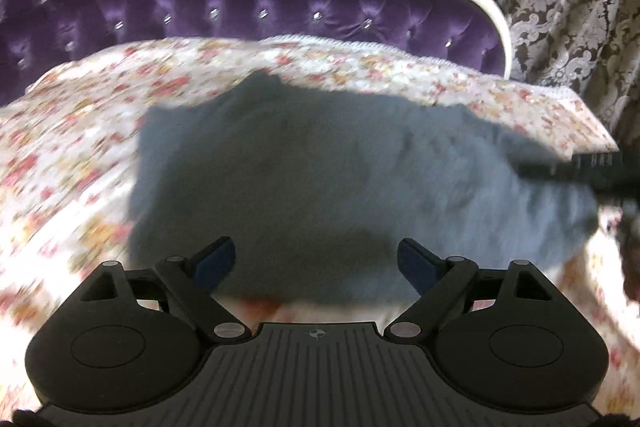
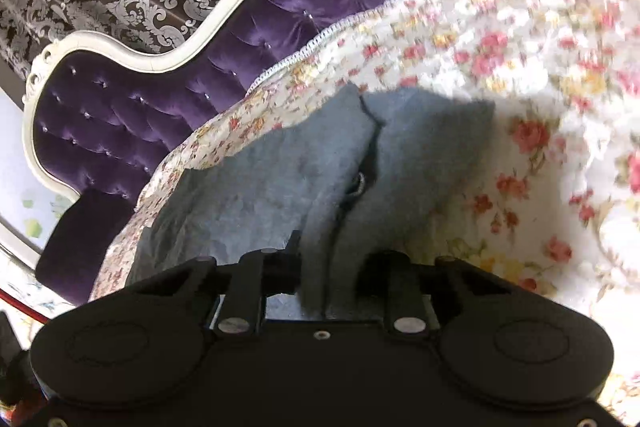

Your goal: Fold small clothes

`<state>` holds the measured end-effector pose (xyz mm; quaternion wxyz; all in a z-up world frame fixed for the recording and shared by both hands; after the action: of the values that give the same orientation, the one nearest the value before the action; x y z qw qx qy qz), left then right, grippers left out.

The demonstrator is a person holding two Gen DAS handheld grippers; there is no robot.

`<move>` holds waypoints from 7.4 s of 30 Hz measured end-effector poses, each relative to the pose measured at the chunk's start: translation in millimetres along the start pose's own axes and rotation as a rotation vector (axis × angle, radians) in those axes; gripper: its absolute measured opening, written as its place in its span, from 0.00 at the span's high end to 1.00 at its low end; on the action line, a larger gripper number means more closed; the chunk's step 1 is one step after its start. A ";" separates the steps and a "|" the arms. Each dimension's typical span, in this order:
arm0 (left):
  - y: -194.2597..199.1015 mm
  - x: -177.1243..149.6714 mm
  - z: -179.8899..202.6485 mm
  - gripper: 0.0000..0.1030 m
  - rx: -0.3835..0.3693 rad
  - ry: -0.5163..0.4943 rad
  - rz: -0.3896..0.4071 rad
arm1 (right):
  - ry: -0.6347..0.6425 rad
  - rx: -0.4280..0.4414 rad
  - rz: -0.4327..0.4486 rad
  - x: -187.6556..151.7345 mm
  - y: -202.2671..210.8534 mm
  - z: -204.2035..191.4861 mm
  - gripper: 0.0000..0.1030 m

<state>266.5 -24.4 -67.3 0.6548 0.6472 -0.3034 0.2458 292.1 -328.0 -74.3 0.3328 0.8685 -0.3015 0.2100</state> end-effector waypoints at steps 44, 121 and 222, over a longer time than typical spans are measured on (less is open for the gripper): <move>56.9 -10.6 -81.2 0.14 -0.030 0.062 0.096 | 0.409 0.234 -0.070 -52.0 -101.9 -238.5 0.36; -60.5 24.3 -107.0 0.08 -0.148 0.142 -0.129 | 0.389 0.055 -0.060 -99.6 -73.5 -154.3 0.20; 1.9 -79.4 -53.1 0.78 -0.449 0.305 -0.065 | 0.247 0.159 -0.163 -202.6 82.0 -94.0 0.26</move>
<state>214.2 34.2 -121.6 0.8276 0.4508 -0.2271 0.2457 74.3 -232.9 -86.9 0.3135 0.8813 -0.1695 0.3105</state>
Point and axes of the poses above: each gripper's, at about its wrist camera, not at the fingertips, and y roughly against the way its jaws point, z to its right, x to its top, the point moved 5 cm from there along -y, roughly the way its jaws point, and after that the axes turned 11 degrees about x, right-handed, at the moved point
